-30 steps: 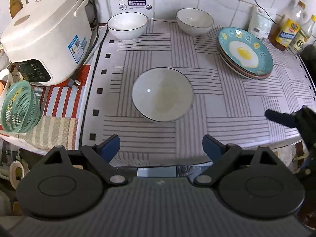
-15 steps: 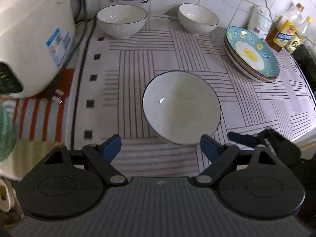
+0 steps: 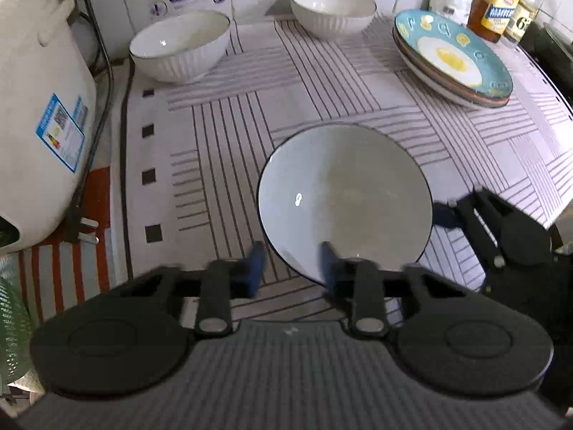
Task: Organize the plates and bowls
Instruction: 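Carry the white bowl with the left gripper toward the bowl by the rice cooker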
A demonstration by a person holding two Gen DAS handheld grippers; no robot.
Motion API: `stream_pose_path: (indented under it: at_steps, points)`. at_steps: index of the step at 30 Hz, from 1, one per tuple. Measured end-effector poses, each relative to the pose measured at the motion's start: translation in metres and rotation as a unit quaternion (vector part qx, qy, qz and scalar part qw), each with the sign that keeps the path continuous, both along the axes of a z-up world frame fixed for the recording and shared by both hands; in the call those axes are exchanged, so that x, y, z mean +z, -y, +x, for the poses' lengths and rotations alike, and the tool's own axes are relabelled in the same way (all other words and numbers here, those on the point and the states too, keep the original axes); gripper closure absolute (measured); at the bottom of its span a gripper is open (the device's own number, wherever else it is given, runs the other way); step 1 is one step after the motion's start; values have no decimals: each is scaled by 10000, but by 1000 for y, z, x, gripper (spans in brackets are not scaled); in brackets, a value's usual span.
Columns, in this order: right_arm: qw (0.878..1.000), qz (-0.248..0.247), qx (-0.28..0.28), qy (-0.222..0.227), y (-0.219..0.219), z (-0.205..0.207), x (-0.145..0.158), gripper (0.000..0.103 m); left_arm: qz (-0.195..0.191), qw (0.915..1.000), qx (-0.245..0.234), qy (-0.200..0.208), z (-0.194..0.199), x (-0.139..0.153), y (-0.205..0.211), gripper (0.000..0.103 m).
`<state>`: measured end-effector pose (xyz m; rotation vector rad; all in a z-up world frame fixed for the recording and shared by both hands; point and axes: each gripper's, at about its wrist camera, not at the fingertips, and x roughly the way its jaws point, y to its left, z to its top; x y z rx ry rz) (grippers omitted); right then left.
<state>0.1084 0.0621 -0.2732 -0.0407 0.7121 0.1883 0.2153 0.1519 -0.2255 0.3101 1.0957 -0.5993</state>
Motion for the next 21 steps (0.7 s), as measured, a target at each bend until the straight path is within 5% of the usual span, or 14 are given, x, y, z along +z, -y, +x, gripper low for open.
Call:
stream_pose_path:
  at_steps: [21]
  points:
    - [9971, -178, -662, 338, 29, 13, 19, 13, -9, 9970, -742, 220, 24, 29, 55, 81]
